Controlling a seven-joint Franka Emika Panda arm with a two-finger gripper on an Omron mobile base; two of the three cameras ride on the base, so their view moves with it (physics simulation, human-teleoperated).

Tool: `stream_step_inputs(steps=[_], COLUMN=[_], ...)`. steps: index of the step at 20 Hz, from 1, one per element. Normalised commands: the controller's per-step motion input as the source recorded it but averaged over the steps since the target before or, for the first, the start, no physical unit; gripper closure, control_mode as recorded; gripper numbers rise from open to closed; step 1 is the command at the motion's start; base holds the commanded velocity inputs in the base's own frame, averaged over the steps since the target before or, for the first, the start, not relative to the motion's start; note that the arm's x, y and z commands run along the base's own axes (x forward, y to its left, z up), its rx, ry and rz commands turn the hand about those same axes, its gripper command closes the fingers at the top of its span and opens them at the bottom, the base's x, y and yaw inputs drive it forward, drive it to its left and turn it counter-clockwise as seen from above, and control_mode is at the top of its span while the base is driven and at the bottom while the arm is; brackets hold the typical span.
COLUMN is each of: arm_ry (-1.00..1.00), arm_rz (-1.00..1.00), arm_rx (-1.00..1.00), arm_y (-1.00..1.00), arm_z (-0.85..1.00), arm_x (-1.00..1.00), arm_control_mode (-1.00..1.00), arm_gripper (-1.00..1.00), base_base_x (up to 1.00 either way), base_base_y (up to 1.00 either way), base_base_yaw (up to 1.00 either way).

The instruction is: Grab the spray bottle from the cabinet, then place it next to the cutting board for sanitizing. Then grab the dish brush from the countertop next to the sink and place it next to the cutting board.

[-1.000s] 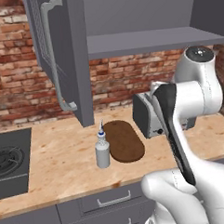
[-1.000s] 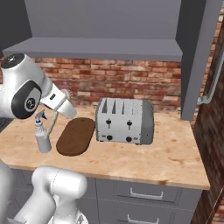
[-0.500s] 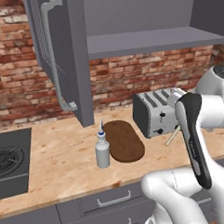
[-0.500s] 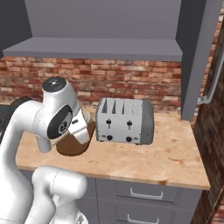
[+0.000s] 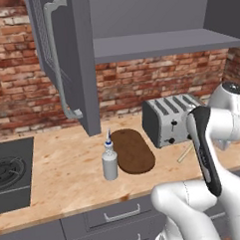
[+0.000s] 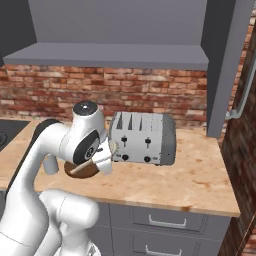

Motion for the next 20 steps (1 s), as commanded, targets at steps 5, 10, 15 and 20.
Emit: stream_step_inputs(steps=[5,10,15,20], arm_ry=[0.18,0.09,0.0,0.0], arm_rz=[0.0,0.0,0.0,0.0], arm_rx=[0.07,0.02,0.03,0.03], arm_y=[-0.33,-0.11,-0.03,0.0], arm_z=[-0.47,-0.63,-0.58,-0.54], arm_x=[0.44,0.44,0.23,0.44], arm_control_mode=[-1.0,-1.0,-1.0,-1.0], arm_gripper=[1.0,1.0,1.0,1.0], base_base_x=[0.0,0.0,0.0,0.0], base_base_y=[0.0,0.0,0.0,0.0], base_base_yaw=[0.0,0.0,0.0,0.0])
